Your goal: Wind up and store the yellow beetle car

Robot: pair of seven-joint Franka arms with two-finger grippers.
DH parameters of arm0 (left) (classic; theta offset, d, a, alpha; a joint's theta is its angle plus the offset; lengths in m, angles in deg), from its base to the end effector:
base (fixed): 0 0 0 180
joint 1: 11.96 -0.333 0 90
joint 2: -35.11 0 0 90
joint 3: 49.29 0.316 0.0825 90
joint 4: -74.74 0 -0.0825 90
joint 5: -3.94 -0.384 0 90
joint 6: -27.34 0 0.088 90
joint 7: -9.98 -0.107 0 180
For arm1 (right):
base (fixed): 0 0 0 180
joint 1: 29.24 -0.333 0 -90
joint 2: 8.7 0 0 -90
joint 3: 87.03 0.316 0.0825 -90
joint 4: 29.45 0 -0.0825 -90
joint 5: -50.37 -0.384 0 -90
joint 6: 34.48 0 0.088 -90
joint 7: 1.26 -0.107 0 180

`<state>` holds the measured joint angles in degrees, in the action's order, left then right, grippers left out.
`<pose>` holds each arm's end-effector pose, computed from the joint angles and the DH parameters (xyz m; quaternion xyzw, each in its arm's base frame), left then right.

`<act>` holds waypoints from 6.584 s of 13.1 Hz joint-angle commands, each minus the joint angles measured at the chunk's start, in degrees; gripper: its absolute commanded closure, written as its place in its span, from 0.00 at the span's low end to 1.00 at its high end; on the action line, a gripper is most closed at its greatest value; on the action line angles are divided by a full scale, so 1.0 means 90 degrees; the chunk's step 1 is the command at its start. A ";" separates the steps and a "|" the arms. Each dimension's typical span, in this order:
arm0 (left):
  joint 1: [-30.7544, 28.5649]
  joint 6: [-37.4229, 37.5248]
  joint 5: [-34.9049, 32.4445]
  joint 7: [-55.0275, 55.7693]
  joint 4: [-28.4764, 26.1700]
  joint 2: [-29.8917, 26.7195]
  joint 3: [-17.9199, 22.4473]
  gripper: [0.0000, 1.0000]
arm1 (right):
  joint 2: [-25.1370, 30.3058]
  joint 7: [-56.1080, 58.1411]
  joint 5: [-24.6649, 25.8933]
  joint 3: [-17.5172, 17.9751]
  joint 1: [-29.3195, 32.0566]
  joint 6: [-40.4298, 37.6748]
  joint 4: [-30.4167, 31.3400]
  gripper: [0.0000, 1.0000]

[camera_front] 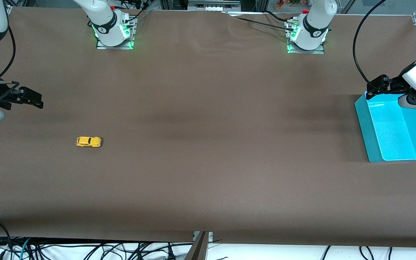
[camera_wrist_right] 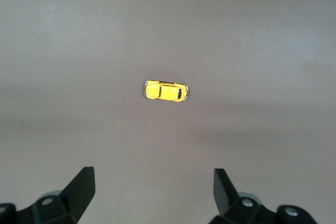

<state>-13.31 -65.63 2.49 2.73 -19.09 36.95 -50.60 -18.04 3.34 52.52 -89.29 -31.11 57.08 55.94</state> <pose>0.5657 0.0032 0.5794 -0.9976 0.0638 0.0243 0.0107 0.6041 -0.0062 0.5704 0.9987 0.0379 -0.0285 0.0207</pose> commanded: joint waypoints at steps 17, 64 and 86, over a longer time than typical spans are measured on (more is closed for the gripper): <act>-0.0094 0.0135 -0.0044 0.0024 0.0230 0.0098 0.0000 0.00 | 0.0061 -0.0013 -0.0053 0.0027 0.0032 0.0031 0.0044 0.00; -0.0084 0.0154 -0.0044 0.0034 0.0308 0.0098 -0.0020 0.00 | -0.1657 0.9733 -0.0063 0.0085 0.0276 0.6886 0.4311 0.00; -0.0084 0.0164 -0.0044 0.0034 0.0299 0.0098 -0.0020 0.00 | -0.2145 1.1518 -0.0053 0.0085 0.1934 0.7102 0.4049 0.87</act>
<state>-13.82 -65.62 2.49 2.73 -18.22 37.08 -50.53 -33.97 102.43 52.51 -89.15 -17.31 119.51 93.69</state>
